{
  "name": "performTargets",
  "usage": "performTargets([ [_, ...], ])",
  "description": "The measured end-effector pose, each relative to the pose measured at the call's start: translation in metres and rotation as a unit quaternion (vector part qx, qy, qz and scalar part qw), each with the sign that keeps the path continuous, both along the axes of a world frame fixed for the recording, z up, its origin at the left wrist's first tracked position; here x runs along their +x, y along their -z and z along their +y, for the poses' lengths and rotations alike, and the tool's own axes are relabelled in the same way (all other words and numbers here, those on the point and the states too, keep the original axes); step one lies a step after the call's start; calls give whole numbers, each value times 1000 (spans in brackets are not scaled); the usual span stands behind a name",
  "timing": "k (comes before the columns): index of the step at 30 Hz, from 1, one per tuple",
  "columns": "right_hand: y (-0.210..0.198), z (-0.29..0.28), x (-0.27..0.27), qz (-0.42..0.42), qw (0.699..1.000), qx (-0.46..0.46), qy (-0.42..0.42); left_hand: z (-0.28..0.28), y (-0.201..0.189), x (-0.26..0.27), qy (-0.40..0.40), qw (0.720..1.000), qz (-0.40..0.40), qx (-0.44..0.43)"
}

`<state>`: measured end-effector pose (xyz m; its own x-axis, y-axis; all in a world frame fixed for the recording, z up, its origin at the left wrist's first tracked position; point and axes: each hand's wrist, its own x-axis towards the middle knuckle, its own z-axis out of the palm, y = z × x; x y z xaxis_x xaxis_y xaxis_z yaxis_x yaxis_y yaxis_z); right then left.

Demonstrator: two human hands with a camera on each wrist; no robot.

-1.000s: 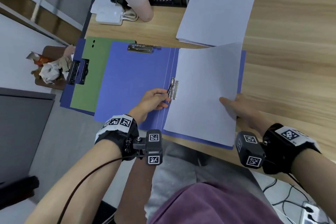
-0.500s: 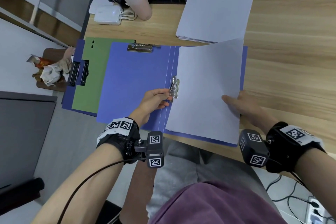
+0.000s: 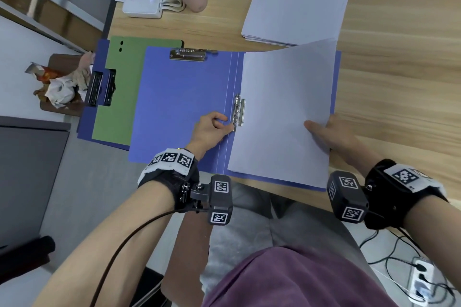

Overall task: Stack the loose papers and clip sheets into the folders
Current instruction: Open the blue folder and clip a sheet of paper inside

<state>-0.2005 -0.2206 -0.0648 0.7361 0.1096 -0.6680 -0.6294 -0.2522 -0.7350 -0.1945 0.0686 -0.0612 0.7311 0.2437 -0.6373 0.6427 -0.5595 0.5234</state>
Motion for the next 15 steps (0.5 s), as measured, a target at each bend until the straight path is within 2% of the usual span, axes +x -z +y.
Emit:
performTargets([
  [4,1,2,-6,-2,1000,5,20,-9,5,-1,95,990,-19,104],
  [7,-2,1,-14,30,997,46,51,-11,3,-1,103,992,-4,72],
  [11,-6,-14,-23,50,999,9,13,-2,0,6,126,992,28,11],
  [13,-8,-23,-23,52,998,-5,30,4,-4,13,139,990,8,6],
  [15,-11,-31,-19,38,994,-31,97,12,-6,26,163,985,-45,32],
])
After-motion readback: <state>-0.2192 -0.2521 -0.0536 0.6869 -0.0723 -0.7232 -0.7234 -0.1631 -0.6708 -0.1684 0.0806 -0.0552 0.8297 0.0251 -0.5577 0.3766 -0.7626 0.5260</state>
